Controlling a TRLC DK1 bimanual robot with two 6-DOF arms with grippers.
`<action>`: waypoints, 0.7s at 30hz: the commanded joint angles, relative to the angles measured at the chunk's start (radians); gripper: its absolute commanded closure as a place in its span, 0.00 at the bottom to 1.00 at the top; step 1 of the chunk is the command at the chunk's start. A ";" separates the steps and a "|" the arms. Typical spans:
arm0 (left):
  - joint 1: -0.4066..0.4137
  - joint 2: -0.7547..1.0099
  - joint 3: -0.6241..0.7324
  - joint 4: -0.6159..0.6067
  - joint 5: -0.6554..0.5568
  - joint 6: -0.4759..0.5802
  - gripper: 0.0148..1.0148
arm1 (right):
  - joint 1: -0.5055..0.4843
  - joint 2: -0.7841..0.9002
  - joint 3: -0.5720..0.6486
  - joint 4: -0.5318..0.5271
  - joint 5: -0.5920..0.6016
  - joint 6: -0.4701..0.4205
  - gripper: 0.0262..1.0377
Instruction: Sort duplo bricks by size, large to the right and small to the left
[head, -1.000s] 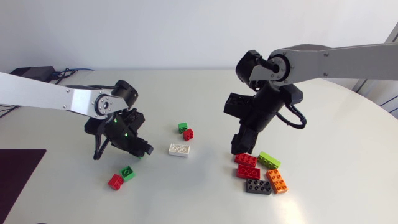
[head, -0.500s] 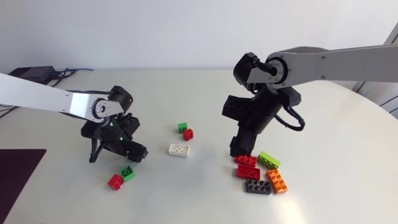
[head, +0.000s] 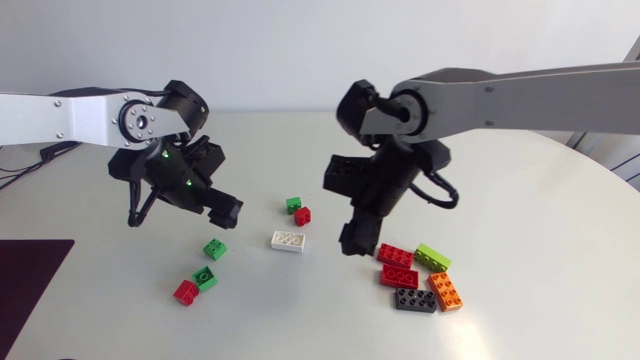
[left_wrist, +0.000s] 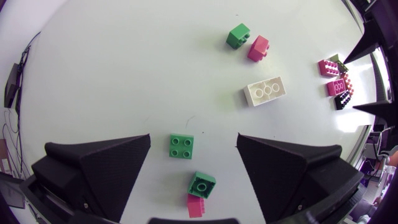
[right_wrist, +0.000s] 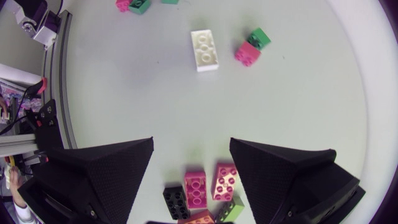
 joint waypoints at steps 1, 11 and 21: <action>0.018 -0.036 0.008 -0.032 0.011 0.014 0.03 | 0.051 0.087 0.065 -0.023 0.010 0.026 0.15; 0.070 -0.182 -0.048 -0.093 0.062 0.073 0.03 | 0.097 0.384 0.432 -0.142 0.005 -0.012 0.15; 0.132 -0.179 -0.087 -0.084 0.148 0.120 0.03 | 0.126 0.565 0.660 -0.228 -0.001 -0.011 0.15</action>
